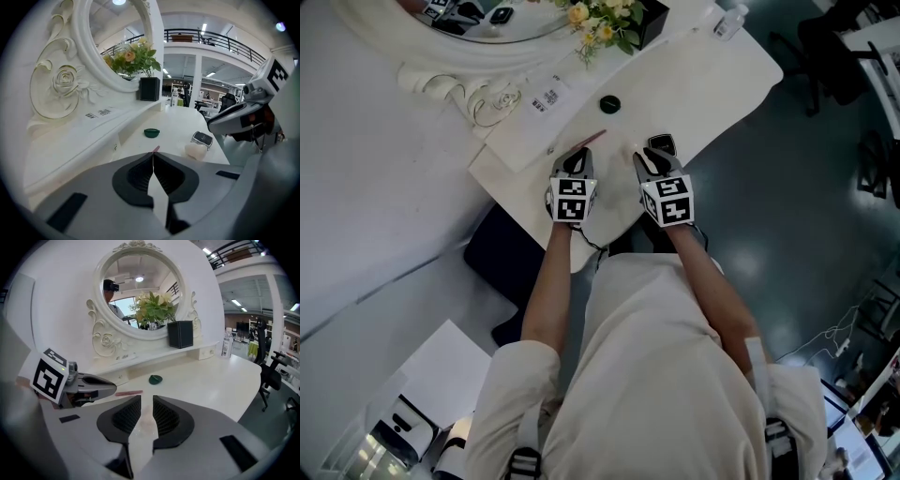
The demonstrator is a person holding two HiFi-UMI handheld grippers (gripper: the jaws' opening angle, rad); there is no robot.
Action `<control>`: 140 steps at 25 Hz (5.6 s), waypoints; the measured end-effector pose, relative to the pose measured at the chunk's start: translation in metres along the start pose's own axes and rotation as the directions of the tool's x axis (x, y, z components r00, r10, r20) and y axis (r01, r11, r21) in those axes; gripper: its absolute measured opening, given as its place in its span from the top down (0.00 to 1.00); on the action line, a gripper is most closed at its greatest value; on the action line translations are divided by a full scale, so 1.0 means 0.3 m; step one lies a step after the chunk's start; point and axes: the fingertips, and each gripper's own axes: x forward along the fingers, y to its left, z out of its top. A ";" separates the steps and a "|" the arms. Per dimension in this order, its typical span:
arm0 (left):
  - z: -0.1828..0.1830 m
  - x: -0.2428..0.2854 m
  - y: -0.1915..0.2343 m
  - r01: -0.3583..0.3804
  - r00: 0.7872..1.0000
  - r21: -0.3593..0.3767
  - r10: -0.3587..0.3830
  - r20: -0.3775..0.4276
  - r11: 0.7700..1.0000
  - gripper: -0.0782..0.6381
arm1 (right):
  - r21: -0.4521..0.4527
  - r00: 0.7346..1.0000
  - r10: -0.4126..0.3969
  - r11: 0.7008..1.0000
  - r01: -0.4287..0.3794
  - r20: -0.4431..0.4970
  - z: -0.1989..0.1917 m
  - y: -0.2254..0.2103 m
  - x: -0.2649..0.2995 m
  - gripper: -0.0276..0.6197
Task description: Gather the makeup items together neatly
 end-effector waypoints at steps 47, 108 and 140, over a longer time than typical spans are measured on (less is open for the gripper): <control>-0.118 0.096 -0.095 -0.152 0.982 -0.241 0.119 -0.146 0.959 0.81 | 0.018 0.993 0.104 0.994 -0.103 -0.050 -0.008 -0.099 0.044 0.86; 0.152 0.024 0.043 -0.302 0.949 -0.434 0.313 -0.048 0.849 0.87 | -0.424 0.902 0.293 0.807 -0.411 -0.316 0.205 -0.071 0.515 0.85; 0.168 0.006 0.008 -0.234 0.969 -0.373 0.245 -0.016 0.898 0.87 | -0.343 0.933 0.184 0.894 -0.290 -0.309 0.147 -0.124 0.441 0.87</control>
